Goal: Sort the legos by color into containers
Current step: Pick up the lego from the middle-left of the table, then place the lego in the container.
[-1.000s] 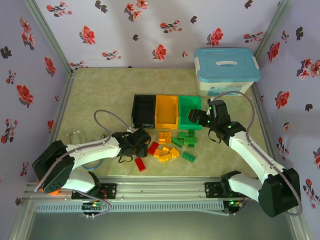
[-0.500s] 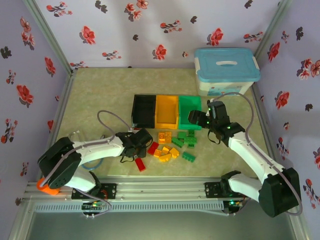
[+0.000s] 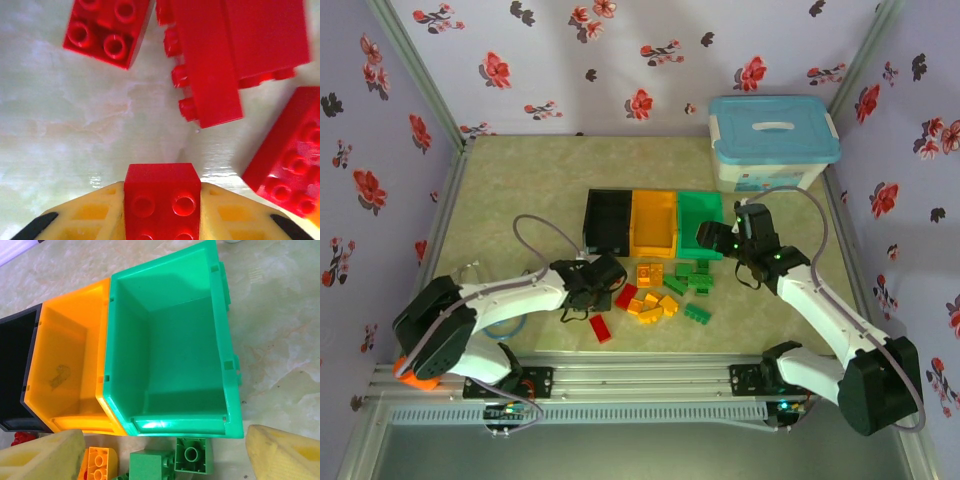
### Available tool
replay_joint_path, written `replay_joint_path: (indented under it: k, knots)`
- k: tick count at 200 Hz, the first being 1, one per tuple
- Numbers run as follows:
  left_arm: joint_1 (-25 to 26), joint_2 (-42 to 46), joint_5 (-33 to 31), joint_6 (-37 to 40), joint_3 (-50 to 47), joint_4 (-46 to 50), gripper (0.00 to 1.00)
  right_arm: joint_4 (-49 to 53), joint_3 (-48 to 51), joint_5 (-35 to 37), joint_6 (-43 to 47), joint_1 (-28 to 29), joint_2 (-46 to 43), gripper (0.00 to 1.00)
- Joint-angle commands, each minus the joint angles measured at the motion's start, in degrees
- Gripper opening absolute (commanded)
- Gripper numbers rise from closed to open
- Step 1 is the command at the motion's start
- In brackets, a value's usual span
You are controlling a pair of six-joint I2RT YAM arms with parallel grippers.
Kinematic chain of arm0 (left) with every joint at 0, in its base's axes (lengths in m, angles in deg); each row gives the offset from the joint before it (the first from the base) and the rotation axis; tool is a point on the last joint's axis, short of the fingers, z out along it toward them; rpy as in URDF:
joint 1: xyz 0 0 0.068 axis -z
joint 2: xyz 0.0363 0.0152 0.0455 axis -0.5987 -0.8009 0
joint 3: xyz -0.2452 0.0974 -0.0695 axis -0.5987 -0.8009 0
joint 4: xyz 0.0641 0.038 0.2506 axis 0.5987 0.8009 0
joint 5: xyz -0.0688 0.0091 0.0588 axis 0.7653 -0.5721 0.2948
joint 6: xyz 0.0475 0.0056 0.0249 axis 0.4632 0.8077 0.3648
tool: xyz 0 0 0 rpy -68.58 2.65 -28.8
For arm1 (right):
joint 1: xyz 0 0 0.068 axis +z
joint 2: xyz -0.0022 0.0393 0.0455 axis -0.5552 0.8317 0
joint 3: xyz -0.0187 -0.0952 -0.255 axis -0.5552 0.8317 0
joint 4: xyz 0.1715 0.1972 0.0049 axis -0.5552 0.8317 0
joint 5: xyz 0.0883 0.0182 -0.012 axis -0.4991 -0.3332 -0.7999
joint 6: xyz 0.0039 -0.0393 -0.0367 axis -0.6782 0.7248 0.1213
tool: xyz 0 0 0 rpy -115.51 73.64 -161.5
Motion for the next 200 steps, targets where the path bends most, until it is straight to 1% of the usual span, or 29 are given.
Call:
replay_joint_path:
  k: [1,18,37,61,78,102,124,172,182,190,200]
  knots:
    - [0.2,4.3,-4.7,2.2,4.1,4.4,0.26,-1.4,0.6,-0.3,-0.7,0.5,-0.7,0.84]
    - [-1.4,5.4,-5.9,4.6,6.6,4.4,0.26,-1.7,0.4,-0.6,-0.8,0.6,-0.3,0.84]
    - [-5.3,4.8,-5.8,8.2,9.3,2.2,0.25,-1.6,-0.1,-1.0,-0.9,1.1,0.3,0.83]
    - [-10.8,1.0,-2.3,12.3,13.3,-2.5,0.25,-1.2,-0.7,-1.1,-0.9,1.9,0.3,0.83]
    - [-13.4,-3.2,-1.1,15.0,17.3,-3.9,0.25,-0.8,-0.8,-0.9,-0.9,2.5,0.2,0.83]
    - [-15.9,-9.4,-0.7,18.4,22.9,-4.1,0.24,0.3,-0.8,-0.6,-0.8,3.2,-0.1,0.83]
    - [-17.9,-13.9,0.1,19.9,26.2,-3.9,0.24,0.5,-0.2,0.0,-0.9,3.8,-0.4,0.83]
    - [-20.1,-19.6,1.8,21.1,30.0,-5.0,0.26,1.1,0.9,0.3,-0.6,4.7,0.1,0.83]
    - [-20.4,-20.4,2.1,21.5,30.9,-4.8,0.27,1.8,0.7,0.2,-0.2,4.9,0.6,0.82]
    - [-20.5,-20.9,2.2,21.7,31.7,-4.7,0.31,2.6,0.6,0.3,0.0,5.1,0.8,0.81]
    - [-20.5,-21.3,2.2,22.0,32.6,-4.2,0.45,3.5,0.5,0.4,0.1,5.3,1.0,0.81]
